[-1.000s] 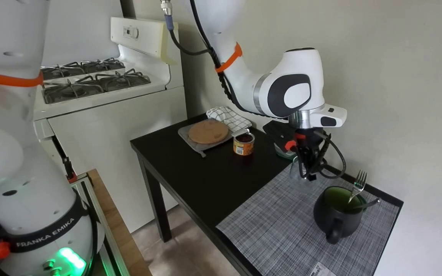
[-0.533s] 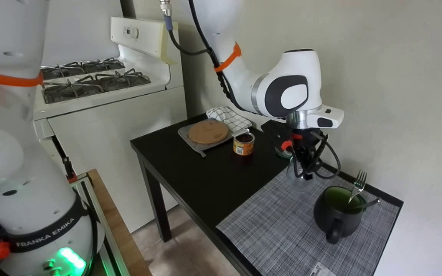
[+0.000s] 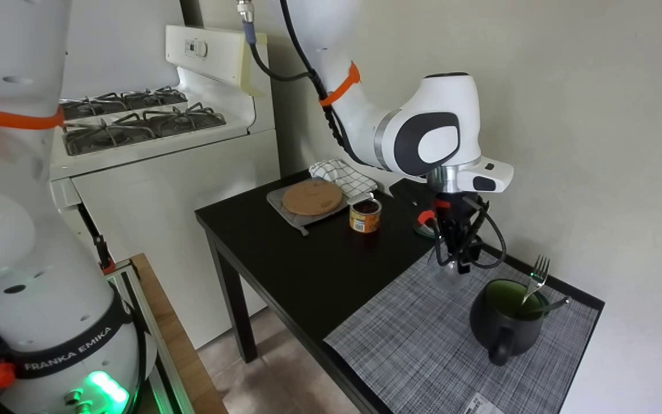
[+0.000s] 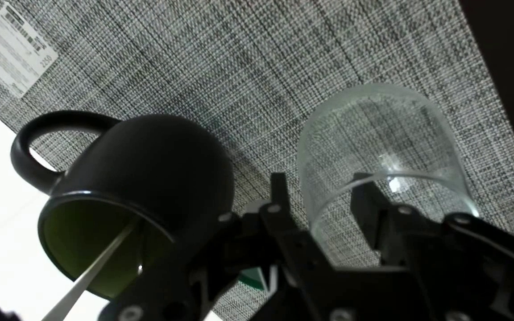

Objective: Put the glass cup on the grey placemat.

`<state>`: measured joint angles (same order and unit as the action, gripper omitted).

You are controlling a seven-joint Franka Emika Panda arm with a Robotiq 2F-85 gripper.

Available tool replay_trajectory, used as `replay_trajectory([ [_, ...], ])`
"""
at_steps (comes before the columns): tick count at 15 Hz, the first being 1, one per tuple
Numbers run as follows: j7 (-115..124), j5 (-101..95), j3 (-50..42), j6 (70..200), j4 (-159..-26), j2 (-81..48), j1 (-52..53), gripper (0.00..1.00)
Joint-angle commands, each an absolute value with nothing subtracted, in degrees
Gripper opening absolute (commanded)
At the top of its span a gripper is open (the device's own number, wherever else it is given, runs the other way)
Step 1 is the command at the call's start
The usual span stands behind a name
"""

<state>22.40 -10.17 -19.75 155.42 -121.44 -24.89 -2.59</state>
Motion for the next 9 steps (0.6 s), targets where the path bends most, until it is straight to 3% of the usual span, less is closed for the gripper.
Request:
replay_trajectory([
  [1, 23.5, -9.7, -20.1, 156.1, -122.9, -22.8, -2.1, 0.75],
  [4, 24.0, -10.9, -20.9, 155.7, -123.1, -20.9, -1.7, 0.97],
  [9, 21.6, -8.7, -19.2, 155.0, -124.0, -15.2, -3.6, 1.0],
])
